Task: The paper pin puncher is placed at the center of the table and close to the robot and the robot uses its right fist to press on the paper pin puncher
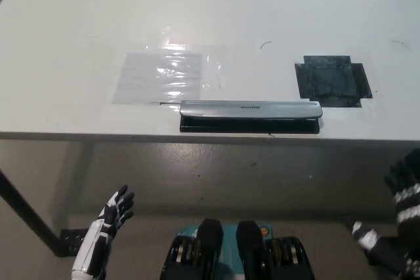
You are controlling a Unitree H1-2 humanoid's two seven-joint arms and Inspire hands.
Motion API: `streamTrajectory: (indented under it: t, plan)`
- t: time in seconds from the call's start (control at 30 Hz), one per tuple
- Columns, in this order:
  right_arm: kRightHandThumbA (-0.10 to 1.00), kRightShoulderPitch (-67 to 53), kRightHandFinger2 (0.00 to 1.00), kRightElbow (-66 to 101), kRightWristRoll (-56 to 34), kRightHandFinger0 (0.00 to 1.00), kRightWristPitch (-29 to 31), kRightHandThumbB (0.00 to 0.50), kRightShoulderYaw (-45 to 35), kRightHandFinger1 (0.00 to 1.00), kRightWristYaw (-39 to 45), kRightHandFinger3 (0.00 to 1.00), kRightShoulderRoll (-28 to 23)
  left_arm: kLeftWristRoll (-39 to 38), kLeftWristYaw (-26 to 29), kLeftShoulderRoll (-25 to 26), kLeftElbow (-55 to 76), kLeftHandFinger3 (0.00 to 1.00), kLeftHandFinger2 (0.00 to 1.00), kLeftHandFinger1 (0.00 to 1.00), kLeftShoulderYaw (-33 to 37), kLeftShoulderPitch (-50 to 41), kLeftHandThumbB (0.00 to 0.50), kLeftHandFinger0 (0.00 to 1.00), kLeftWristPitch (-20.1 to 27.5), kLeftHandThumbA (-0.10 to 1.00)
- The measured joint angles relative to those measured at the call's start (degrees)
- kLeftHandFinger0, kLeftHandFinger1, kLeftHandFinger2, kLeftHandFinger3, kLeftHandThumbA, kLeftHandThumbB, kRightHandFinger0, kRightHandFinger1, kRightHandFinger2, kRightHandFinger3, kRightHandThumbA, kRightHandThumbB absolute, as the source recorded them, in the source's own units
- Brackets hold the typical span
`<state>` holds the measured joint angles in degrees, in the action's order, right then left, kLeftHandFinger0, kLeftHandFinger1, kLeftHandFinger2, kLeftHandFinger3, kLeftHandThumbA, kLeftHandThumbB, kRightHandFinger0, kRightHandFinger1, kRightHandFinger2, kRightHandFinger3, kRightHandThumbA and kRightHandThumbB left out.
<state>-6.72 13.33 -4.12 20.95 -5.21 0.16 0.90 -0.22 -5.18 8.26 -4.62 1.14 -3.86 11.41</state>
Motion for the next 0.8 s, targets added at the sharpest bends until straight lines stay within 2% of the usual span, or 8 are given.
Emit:
streamTrajectory:
  t: [0.1,0.27,0.5,0.63,0.67,0.73,0.77,0.8]
  plan:
    - [1.00,4.2,0.00,5.6,-0.5,0.00,-2.3,0.261,-0.1,0.00,-0.6,0.00,0.1,0.0,0.0,0.0,0.0,1.00,1.00,1.00,0.0,0.0,0.150,1.00,0.0,1.00]
    - [1.00,15.7,0.00,10.9,-0.2,0.00,-9.0,0.240,0.3,0.00,-1.7,0.00,1.8,0.0,0.0,0.0,0.0,1.00,1.00,1.00,0.0,0.0,0.150,1.00,0.0,1.00]
    - [1.00,30.8,0.01,9.3,-0.5,0.00,-17.9,0.231,2.4,0.00,-2.4,0.00,4.8,0.0,0.0,0.0,0.0,1.00,1.00,1.00,0.0,0.0,0.171,1.00,0.0,1.00]
    - [1.00,39.6,0.02,2.3,-0.6,0.00,-22.6,0.188,3.5,0.00,-2.9,0.00,7.1,0.0,-0.1,0.1,0.0,1.00,1.00,1.00,0.0,0.0,0.176,1.00,0.1,1.00]
    - [1.00,41.6,0.06,-0.2,-0.6,0.00,-23.4,0.206,3.8,0.00,-3.0,0.02,7.7,0.0,-0.1,0.1,0.0,1.00,1.00,1.00,0.0,0.0,0.191,1.00,0.1,1.00]
    - [1.00,45.1,0.27,-5.6,-0.5,0.00,-24.6,0.220,4.3,0.08,-3.1,0.14,8.5,0.0,-0.1,0.1,0.0,1.00,1.00,1.00,0.0,0.0,0.196,1.00,0.2,1.00]
    - [1.00,47.3,0.39,-9.4,-0.5,0.04,-25.3,0.221,4.6,0.16,-3.2,0.23,9.0,0.0,-0.1,0.1,0.0,1.00,1.00,1.00,0.0,0.1,0.189,1.00,0.3,1.00]
    - [1.00,48.4,0.43,-12.5,-0.5,0.05,-25.8,0.228,4.8,0.20,-3.2,0.28,9.3,0.0,-0.1,0.2,0.0,1.00,1.00,1.00,0.0,0.1,0.190,1.00,0.4,1.00]
